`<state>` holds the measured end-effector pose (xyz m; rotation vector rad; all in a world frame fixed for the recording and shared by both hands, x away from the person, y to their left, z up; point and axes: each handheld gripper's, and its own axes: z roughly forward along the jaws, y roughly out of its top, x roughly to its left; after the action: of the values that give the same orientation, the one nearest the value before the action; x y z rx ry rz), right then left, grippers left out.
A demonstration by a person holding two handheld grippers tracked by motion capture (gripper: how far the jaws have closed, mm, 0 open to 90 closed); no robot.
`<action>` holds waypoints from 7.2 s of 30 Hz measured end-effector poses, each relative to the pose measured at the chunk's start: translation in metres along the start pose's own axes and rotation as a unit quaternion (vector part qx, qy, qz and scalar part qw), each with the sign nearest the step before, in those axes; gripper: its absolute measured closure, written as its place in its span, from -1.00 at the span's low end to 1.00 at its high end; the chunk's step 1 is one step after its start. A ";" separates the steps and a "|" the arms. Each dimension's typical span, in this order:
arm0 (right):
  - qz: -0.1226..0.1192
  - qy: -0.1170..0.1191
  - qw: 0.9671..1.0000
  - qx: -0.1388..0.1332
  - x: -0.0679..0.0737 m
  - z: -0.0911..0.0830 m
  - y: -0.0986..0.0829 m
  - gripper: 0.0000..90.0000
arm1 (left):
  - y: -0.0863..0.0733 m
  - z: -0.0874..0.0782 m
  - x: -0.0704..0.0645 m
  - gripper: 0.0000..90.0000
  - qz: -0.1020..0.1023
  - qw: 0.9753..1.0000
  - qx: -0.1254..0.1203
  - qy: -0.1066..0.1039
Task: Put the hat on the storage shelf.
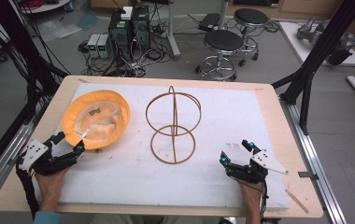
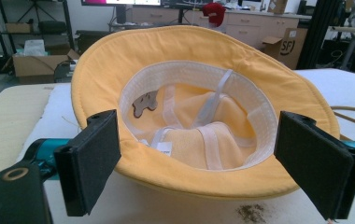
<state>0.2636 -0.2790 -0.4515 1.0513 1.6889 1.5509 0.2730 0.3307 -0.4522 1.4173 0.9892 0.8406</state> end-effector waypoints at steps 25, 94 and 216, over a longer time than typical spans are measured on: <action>-0.011 0.000 1.000 0.003 0.002 0.001 0.000 -0.92 | 0.000 0.000 0.003 -0.67 -0.010 1.000 0.000 -0.010; -0.018 -0.001 1.000 0.005 0.003 0.001 0.000 -0.92 | 0.069 0.056 0.069 -0.09 -0.096 0.961 0.258 0.014; -0.008 -0.004 1.000 -0.003 0.001 0.000 0.000 -0.92 | 0.146 0.082 -0.037 0.91 0.010 0.959 0.228 -0.171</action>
<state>0.2628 -0.2777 -0.4514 1.0377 1.6831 1.5378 0.3488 0.2665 -0.3121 1.8917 0.9324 0.3666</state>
